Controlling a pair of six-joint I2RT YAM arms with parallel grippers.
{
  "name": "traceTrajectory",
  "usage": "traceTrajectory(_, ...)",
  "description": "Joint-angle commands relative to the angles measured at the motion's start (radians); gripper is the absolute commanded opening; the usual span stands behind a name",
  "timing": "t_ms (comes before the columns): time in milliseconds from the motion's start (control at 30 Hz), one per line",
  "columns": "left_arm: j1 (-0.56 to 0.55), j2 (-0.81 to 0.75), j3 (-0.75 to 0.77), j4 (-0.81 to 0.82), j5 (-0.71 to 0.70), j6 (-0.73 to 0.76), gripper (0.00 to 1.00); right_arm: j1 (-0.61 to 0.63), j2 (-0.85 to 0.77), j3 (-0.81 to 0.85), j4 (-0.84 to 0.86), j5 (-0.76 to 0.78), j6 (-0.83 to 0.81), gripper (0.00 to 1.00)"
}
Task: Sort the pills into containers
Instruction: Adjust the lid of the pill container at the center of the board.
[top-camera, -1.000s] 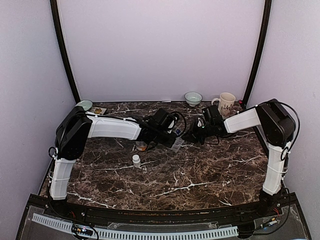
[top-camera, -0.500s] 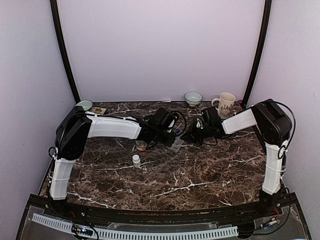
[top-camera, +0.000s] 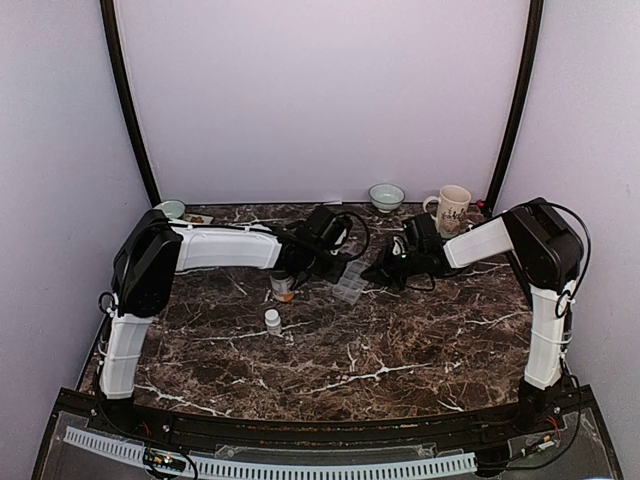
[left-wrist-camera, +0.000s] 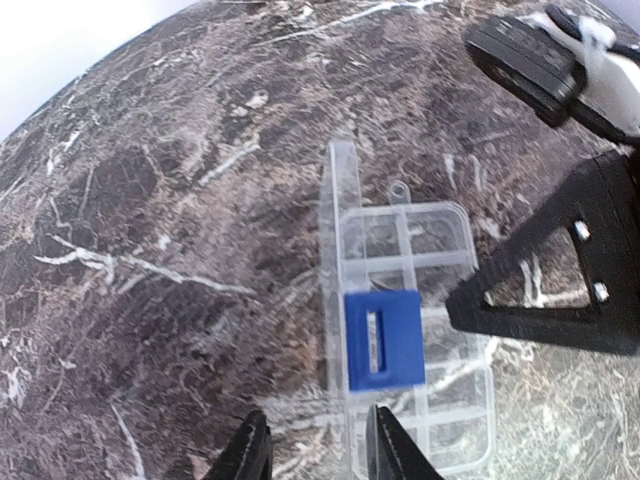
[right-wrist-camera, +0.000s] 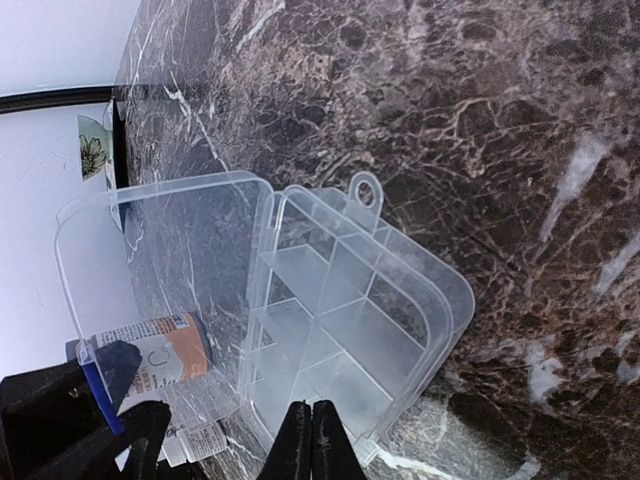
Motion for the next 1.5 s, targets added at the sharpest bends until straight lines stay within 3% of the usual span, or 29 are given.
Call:
traceTrajectory(0, 0.022, 0.026, 0.054, -0.07, -0.021, 0.023, 0.34, -0.009, 0.029, 0.011, -0.035, 0.019, -0.02, 0.01)
traceTrajectory(933, 0.075, 0.24, 0.364, -0.407, -0.047, -0.003, 0.33, -0.009, 0.046, 0.077, -0.108, 0.045, -0.03, 0.01)
traceTrajectory(1467, 0.108, 0.305, 0.463, -0.491, -0.069, -0.034, 0.39, -0.006, 0.04, 0.076, -0.126, 0.06, -0.023, 0.02)
